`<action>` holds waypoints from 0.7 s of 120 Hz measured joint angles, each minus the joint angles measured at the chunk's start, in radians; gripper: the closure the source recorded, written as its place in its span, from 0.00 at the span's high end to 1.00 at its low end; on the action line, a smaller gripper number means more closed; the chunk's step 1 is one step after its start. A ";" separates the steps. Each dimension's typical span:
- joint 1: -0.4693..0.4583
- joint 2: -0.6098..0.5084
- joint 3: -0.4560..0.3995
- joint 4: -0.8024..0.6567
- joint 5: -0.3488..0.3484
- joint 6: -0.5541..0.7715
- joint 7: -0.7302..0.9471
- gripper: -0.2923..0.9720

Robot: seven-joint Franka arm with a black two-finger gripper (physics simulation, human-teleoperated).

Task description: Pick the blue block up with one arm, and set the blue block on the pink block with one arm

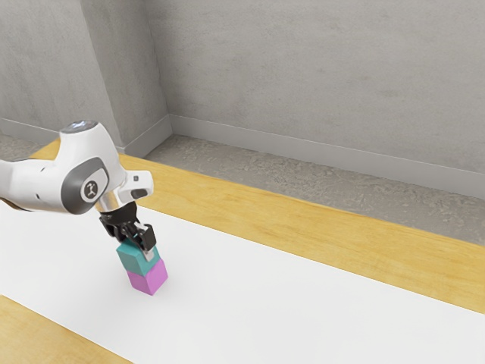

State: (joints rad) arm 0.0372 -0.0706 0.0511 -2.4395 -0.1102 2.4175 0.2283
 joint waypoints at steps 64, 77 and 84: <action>-0.007 -0.031 -0.001 0.012 -0.034 -0.023 0.024 0.71; -0.004 -0.055 0.007 0.027 -0.039 -0.049 0.025 0.73; -0.003 -0.060 0.008 0.081 -0.044 -0.068 0.026 0.73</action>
State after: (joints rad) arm 0.0340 -0.1311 0.0594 -2.3584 -0.1545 2.3498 0.2543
